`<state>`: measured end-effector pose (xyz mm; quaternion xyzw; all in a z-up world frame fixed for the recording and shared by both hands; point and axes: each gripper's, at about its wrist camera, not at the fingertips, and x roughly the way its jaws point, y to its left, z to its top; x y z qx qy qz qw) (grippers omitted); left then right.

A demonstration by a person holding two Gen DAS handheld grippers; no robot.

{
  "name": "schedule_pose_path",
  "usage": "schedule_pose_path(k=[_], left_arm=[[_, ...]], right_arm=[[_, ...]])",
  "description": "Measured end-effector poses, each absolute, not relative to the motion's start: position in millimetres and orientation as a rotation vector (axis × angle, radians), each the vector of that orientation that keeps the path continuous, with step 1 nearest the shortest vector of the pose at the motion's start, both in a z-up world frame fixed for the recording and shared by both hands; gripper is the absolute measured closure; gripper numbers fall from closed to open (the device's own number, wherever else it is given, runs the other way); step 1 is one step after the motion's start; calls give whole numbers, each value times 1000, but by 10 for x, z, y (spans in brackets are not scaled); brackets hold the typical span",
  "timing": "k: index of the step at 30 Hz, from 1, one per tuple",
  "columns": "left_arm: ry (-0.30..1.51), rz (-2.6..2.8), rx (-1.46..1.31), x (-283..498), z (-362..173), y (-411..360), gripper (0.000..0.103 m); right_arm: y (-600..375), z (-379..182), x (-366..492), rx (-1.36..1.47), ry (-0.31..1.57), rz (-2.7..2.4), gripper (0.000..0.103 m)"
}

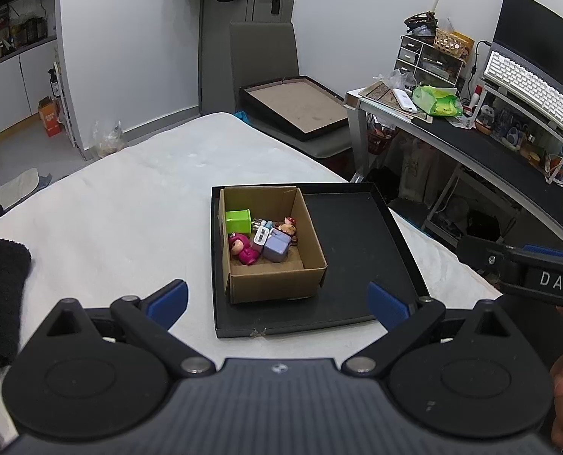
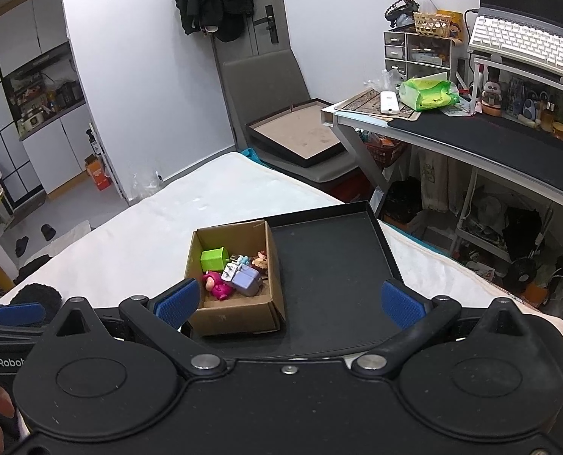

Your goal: Organize rigid objects

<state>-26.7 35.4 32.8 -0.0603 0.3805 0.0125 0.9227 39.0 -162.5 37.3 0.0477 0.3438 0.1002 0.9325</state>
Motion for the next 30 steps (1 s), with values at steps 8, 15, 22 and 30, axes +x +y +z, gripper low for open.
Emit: schedule_pose_path(k=[8,15,22,30], left_arm=[[781,28,-119,-276,341,352,3],[780,27,-117,-286,355,363,3],[779,27,-117,-286,356,367,3],[779,26,-114,-284,353,368,3]], right_arm=[[-1635,404,362,99,695,209,0],[-1636,408,352,97,695,208,0],[-1634,417,349,93,695,205,0],[-1628,425,354,89,700,209,0]])
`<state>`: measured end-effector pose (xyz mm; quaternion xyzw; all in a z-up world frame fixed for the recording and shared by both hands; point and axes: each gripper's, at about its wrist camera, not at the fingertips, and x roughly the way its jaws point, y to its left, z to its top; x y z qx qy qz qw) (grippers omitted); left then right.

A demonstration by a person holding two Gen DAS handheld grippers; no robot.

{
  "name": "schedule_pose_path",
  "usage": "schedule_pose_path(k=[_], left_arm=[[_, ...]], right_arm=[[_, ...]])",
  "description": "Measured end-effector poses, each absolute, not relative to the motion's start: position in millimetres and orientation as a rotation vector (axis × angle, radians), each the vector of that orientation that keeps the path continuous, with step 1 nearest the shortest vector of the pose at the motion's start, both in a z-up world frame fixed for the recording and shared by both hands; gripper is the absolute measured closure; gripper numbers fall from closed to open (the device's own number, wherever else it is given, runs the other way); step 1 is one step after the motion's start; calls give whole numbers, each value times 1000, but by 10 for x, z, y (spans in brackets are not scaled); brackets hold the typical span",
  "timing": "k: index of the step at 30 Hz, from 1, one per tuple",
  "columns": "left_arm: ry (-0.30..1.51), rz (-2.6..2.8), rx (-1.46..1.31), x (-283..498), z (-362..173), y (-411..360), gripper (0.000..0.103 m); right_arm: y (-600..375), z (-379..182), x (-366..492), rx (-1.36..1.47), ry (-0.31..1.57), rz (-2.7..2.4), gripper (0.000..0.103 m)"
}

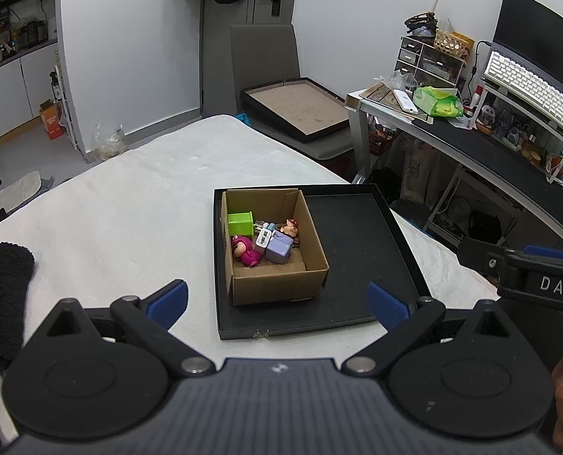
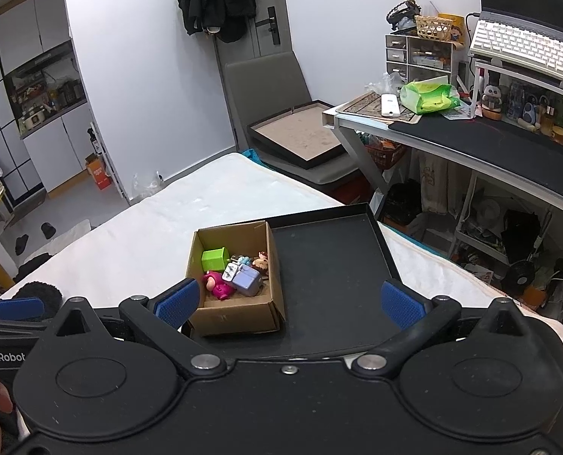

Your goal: Organize rigid objects

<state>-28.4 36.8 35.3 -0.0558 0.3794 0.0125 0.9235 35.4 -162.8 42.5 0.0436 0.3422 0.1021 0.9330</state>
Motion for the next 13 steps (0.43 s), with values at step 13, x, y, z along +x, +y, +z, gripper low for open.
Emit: schedule_pose_path(k=[13], left_arm=[[801,39,-131,-187,250,416,3]], right_arm=[[-1657,309,440,96,729,215,0]])
